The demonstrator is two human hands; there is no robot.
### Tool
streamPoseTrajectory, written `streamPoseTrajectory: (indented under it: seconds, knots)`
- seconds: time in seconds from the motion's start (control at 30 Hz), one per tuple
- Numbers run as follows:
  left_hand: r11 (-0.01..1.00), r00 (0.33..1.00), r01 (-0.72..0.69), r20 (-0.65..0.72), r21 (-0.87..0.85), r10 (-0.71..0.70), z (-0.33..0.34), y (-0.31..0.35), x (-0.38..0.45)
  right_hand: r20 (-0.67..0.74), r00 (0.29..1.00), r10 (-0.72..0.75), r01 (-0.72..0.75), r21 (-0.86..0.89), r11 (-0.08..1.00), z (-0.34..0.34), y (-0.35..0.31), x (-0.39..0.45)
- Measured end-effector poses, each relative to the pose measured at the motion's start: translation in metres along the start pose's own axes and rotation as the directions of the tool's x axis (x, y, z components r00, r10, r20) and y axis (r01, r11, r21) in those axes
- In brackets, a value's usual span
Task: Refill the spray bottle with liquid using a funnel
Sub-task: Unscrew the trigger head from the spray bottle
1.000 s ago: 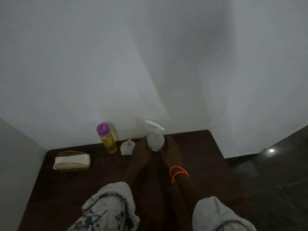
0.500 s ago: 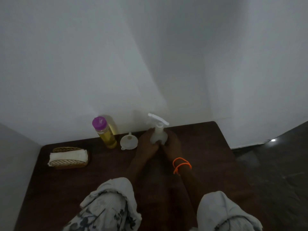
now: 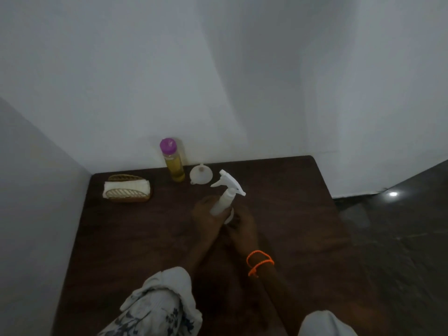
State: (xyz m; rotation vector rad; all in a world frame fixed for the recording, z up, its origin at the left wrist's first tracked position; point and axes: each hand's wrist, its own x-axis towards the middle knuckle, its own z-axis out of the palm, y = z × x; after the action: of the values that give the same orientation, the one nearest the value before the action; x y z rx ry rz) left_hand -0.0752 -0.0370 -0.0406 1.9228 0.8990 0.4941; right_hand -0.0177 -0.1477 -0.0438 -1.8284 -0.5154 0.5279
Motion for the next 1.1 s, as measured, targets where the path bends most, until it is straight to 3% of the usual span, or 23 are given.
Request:
streamPoseTrajectory:
  seconds: [0.1, 0.17, 0.23, 0.3, 0.4, 0.57, 0.73, 0.83, 0.93, 1.1]
  knots:
    - [0.997, 0.998, 0.069, -0.002, -0.031, -0.069, -0.024, -0.002, -0.016, 0.085, 0.994, 0.068, -0.061, -0.071, 0.996, -0.011, -0.011, -0.012]
    - [0.992, 0.993, 0.121, 0.016, -0.027, -0.121, -0.039, -0.010, -0.022, 0.066, 0.995, 0.074, -0.065, -0.128, 0.990, -0.024, -0.021, -0.007]
    - [0.989, 0.987, 0.149, 0.057, 0.017, -0.150, -0.051, -0.018, -0.026, 0.076, 0.993, 0.091, -0.086, -0.071, 0.994, -0.037, -0.038, 0.003]
    - [0.986, 0.982, 0.158, 0.094, 0.050, -0.162, -0.058, -0.023, -0.028, 0.214, 0.973, 0.091, -0.093, -0.004, 0.996, -0.046, -0.058, 0.013]
    - [0.989, 0.983, 0.141, 0.113, 0.044, -0.145, -0.066, -0.024, -0.032, 0.420, 0.906, 0.050, 0.016, -0.153, 0.988, -0.042, -0.078, 0.026]
    - [0.994, 0.986, 0.054, 0.154, 0.094, -0.068, -0.076, -0.024, -0.031, 0.394, 0.911, 0.120, 0.042, -0.378, 0.925, -0.023, -0.090, 0.037]
    - [0.992, 0.995, -0.047, 0.096, 0.113, 0.036, -0.082, -0.021, -0.034, 0.363, 0.923, 0.126, 0.042, -0.421, 0.906, -0.012, -0.109, 0.044]
    - [0.988, 0.992, -0.032, 0.128, 0.148, 0.013, -0.081, -0.015, -0.033, 0.370, 0.921, 0.124, 0.046, -0.420, 0.906, -0.008, -0.117, 0.049]
    - [0.993, 0.979, 0.016, 0.200, 0.117, -0.039, -0.083, -0.012, -0.027, 0.464, 0.881, 0.094, 0.152, -0.466, 0.871, -0.007, -0.126, 0.052]
    - [0.993, 0.960, -0.008, 0.278, 0.121, -0.026, -0.088, -0.023, -0.023, 0.667, 0.744, 0.029, 0.414, -0.495, 0.764, -0.015, -0.134, 0.055]
